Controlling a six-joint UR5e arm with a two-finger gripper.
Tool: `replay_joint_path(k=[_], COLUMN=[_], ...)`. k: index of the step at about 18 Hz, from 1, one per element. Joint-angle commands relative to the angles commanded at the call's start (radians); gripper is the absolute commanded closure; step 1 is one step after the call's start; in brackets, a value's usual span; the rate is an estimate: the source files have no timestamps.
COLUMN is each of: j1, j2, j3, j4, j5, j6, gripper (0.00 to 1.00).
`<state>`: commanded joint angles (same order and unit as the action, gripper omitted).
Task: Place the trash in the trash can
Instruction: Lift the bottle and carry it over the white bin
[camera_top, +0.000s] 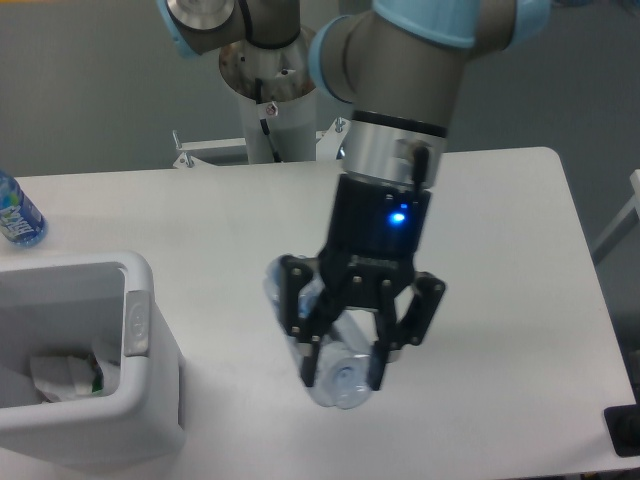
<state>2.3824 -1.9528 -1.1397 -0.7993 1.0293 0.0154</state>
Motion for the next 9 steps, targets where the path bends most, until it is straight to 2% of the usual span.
replay_joint_path(k=[5,7,9], j1=[-0.071,-0.095,-0.126], j2=[0.017,0.028,0.043], j3=[0.0,0.0,0.0], j4=[0.029,0.08,0.101], j5=[0.0,0.0,0.002], j6=[-0.008,-0.009,-0.009], gripper=[0.42,0.42,0.42])
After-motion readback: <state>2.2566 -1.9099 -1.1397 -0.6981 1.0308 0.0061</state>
